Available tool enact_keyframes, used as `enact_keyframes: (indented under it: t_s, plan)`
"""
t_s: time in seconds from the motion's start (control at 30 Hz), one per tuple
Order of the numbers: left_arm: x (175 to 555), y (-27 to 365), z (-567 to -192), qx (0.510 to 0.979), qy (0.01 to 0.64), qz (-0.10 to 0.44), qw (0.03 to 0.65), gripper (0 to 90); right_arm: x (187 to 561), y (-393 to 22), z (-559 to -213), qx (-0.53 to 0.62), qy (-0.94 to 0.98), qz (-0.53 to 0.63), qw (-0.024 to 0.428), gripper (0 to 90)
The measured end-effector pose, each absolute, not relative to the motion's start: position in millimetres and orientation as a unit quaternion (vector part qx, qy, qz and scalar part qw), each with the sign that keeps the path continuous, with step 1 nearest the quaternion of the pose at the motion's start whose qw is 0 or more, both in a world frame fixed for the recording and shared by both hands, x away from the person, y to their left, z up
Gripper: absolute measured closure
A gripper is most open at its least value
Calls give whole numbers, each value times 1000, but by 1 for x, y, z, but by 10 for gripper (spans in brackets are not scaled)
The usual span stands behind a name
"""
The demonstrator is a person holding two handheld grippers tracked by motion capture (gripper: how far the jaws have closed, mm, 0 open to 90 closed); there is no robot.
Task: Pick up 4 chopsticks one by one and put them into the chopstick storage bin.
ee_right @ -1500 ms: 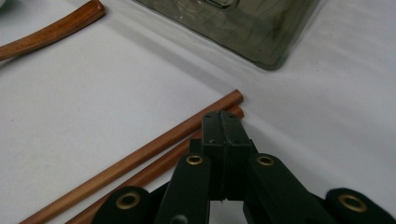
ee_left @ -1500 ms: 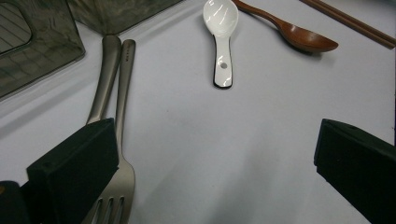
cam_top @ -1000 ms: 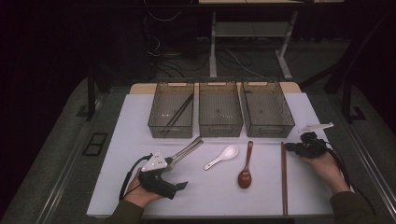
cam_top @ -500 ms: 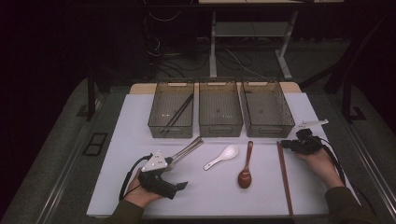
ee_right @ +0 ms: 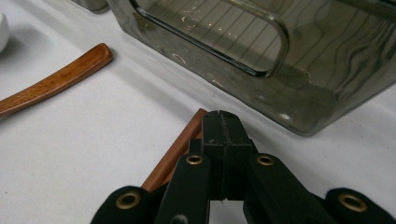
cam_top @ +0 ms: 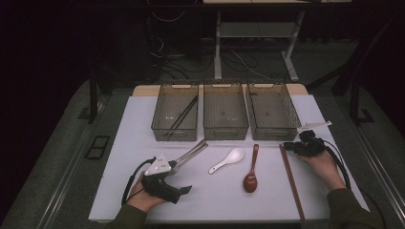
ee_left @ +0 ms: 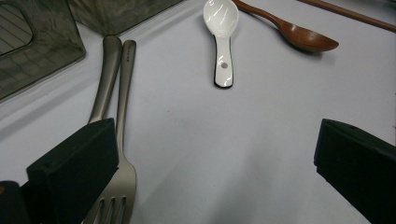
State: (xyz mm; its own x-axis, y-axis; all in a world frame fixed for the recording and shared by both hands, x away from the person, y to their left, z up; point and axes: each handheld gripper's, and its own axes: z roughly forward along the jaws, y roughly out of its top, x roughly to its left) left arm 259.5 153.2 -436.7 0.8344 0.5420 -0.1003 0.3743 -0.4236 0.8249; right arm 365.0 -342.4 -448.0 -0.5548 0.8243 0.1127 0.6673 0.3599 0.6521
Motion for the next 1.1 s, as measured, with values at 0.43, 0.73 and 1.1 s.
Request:
enact_keyframes:
  t_s: [0.43, 0.73, 1.1]
  plan:
    - [260, 154, -438, 839, 274, 90, 462, 0, 365, -335, -447, 446, 819, 343, 113, 893]
    - [260, 154, -438, 839, 274, 89, 461, 0, 364, -322, -447, 431, 829, 339, 109, 893]
    - [260, 154, -438, 839, 274, 89, 461, 0, 362, -310, -446, 413, 838, 340, 109, 892]
